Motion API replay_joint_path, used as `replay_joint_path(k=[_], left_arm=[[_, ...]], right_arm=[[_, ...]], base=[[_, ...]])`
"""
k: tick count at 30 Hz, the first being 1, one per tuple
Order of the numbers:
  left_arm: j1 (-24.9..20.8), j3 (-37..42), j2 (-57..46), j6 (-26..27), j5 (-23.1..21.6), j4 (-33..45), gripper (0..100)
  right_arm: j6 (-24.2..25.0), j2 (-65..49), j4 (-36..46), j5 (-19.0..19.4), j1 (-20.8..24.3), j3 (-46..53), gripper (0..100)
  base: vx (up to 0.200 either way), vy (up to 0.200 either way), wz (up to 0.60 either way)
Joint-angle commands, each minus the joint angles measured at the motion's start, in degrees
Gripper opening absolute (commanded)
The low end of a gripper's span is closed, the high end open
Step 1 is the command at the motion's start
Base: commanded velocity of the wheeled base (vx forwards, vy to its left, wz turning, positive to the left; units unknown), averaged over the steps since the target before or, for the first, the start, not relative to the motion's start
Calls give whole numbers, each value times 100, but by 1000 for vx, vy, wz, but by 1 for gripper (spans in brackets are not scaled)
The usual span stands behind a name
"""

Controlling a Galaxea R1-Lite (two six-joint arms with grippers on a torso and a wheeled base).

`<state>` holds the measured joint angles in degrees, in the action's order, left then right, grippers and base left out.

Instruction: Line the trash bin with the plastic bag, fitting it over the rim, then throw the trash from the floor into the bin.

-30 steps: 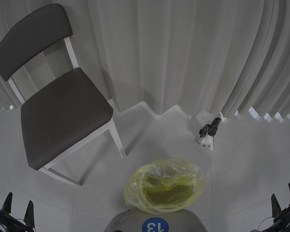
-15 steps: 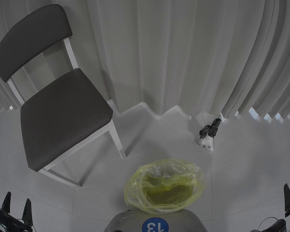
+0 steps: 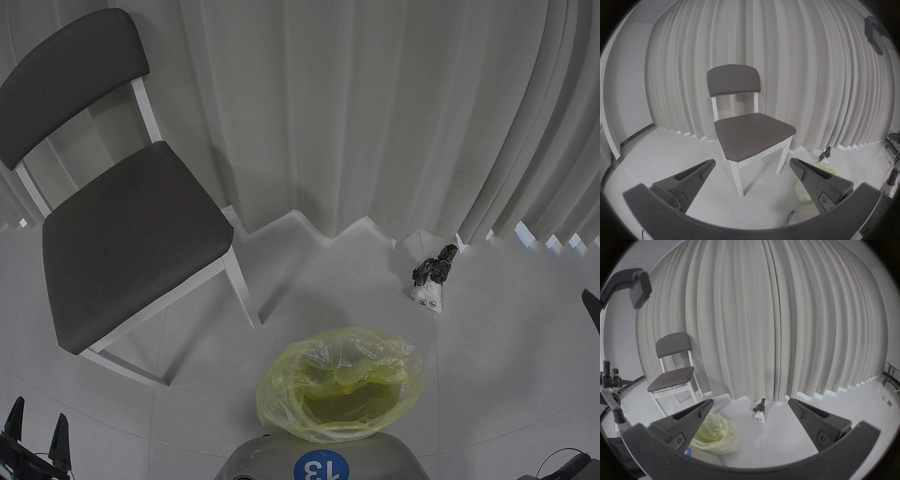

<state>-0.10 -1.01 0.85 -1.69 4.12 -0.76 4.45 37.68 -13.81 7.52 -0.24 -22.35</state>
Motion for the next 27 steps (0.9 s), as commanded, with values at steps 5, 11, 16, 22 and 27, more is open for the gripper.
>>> replay_joint_path(k=[5,11,16,22,27], left_arm=[[1,-22,-85,99,-210,49,100],[1,-22,-85,99,-192,49,100],[1,-22,-85,161,-201,49,100],[1,-22,-85,169,-210,49,100],[1,-13,-85,231,-201,49,100]], right_arm=[[-41,3993,-2205,92,-46,-1448,100],[100,5821,-2767,92,-274,-2432,100],[531,6770,-3514,188,-301,-2942,100],[583,7456,-3611,215,-318,-3276,100],[601,7895,-3734,223,-415,-3417,100]], base=[[0,0,0],[0,0,0],[0,0,0],[0,0,0],[0,0,0]])
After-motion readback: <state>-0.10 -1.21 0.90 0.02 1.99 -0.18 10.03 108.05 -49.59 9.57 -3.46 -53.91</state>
